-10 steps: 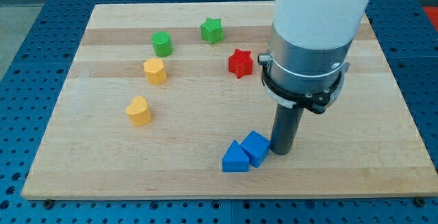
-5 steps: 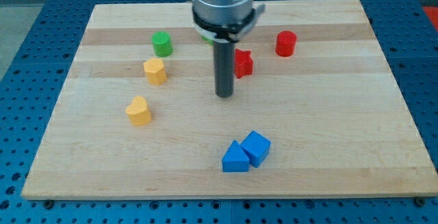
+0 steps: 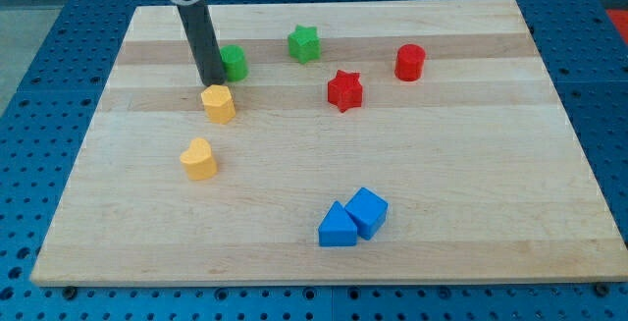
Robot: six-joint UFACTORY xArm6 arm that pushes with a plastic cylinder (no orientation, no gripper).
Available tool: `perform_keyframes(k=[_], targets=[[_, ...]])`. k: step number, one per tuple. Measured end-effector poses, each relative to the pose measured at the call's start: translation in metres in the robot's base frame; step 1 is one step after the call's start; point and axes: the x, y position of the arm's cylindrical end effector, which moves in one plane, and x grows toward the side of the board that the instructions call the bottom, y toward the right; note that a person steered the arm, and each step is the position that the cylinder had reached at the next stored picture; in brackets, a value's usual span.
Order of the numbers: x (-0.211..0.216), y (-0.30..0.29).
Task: Move the green circle towards the centre right
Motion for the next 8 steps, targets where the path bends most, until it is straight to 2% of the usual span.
perform_keyframes(k=[2, 5, 8], targets=[[-0.05, 0.0], [-0.044, 0.033], [-0.013, 0.104]])
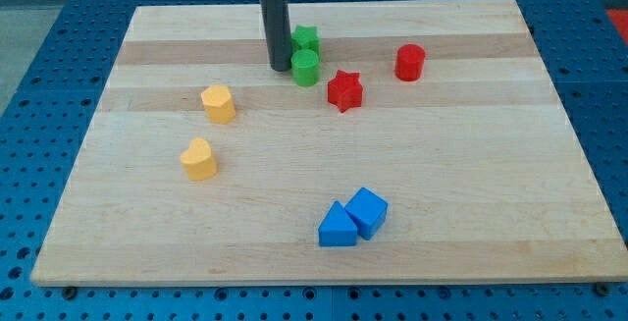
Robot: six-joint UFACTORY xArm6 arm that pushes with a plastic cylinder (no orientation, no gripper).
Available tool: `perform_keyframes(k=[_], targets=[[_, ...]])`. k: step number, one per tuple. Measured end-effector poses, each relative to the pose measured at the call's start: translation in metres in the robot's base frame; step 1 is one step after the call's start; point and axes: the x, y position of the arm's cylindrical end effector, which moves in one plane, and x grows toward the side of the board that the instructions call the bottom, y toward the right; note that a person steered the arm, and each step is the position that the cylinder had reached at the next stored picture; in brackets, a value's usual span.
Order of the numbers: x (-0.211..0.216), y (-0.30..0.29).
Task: Move the green circle towards the centre right
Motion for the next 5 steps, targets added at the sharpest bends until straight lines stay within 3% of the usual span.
perform_keyframes(k=[5], targets=[[0.03, 0.108]])
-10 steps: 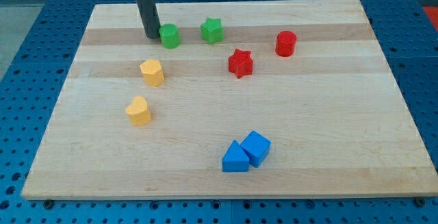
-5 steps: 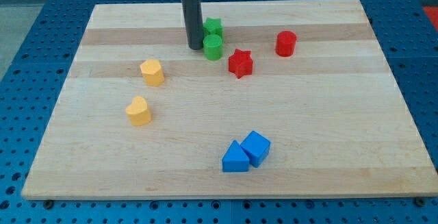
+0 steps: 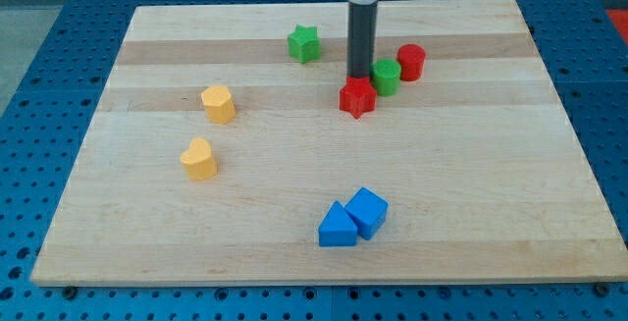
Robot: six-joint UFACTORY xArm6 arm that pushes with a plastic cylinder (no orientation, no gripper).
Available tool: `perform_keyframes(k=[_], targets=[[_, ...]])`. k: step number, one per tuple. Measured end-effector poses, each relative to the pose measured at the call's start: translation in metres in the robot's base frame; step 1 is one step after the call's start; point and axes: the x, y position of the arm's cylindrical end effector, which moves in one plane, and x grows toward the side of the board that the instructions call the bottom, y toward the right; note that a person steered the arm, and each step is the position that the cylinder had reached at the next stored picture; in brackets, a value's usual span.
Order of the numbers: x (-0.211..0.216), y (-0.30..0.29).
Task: Move the green circle towards the centre right
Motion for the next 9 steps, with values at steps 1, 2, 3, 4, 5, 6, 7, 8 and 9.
perform_keyframes(k=[1, 2, 3, 4, 5, 6, 7, 8, 9], targets=[[0.0, 0.029], [-0.001, 0.036], [-0.001, 0.051], [-0.002, 0.066], [-0.005, 0.08], [-0.006, 0.093], [-0.003, 0.094], [-0.003, 0.103], [-0.003, 0.118]])
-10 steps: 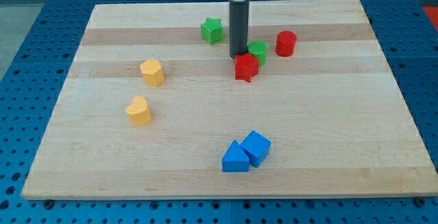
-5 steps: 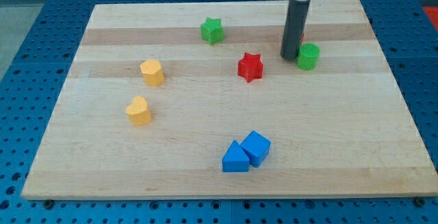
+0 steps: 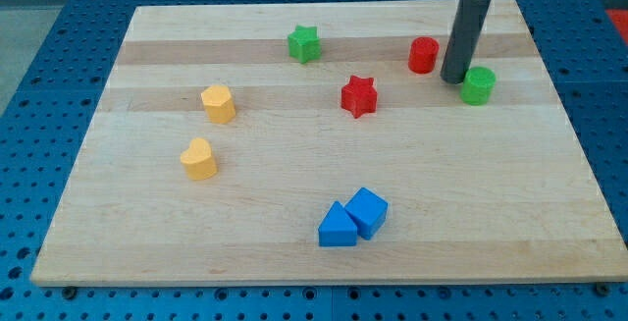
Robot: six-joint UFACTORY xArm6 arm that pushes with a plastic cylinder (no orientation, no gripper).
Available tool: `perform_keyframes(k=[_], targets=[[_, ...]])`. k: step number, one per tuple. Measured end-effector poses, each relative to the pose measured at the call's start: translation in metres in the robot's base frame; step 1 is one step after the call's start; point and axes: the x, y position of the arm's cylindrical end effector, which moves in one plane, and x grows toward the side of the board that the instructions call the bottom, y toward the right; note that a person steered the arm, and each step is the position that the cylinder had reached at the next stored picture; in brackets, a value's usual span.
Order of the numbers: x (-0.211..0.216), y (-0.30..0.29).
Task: Move the green circle towards the centre right
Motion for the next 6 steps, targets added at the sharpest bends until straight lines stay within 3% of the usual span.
perform_keyframes(k=[6], targets=[[0.028, 0.016]])
